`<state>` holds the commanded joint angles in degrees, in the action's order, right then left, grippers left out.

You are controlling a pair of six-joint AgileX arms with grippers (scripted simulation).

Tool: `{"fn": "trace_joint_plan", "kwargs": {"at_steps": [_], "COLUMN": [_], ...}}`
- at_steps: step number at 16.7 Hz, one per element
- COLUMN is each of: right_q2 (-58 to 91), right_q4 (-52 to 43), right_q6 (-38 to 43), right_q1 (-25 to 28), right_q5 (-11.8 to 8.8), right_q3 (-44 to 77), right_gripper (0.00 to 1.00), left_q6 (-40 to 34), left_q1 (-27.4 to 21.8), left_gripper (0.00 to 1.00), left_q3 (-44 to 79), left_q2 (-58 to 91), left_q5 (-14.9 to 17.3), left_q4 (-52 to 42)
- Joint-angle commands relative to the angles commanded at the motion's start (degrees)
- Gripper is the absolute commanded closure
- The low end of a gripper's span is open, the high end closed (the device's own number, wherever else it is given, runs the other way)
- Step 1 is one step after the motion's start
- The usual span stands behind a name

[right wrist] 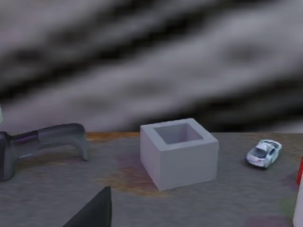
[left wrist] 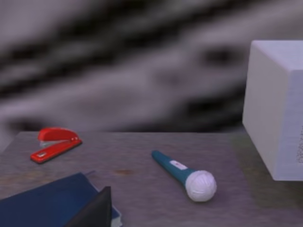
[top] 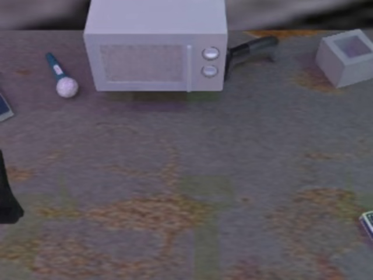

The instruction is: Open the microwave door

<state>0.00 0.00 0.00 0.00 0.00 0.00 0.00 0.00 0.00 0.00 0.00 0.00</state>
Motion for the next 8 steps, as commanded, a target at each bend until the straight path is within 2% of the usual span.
{"fn": "trace_joint_plan", "kwargs": {"at_steps": [4,8], "right_q2": [0.0,0.0], "right_q4": [0.0,0.0], "right_q6": [0.0,0.0], "right_q1": [0.0,0.0], "right_q5": [0.0,0.0], "right_q3": [0.0,0.0], "right_gripper": [0.0,0.0], "left_q6": [-0.4,-3.1], "left_q1": [-0.6,-4.1], "left_gripper": [0.0,0.0], "left_q3": [1.6,11.8], "left_q2": [1.7,12.3], "left_q5": [-0.3,-2.0], "left_q4": [-1.3,-8.3]}}
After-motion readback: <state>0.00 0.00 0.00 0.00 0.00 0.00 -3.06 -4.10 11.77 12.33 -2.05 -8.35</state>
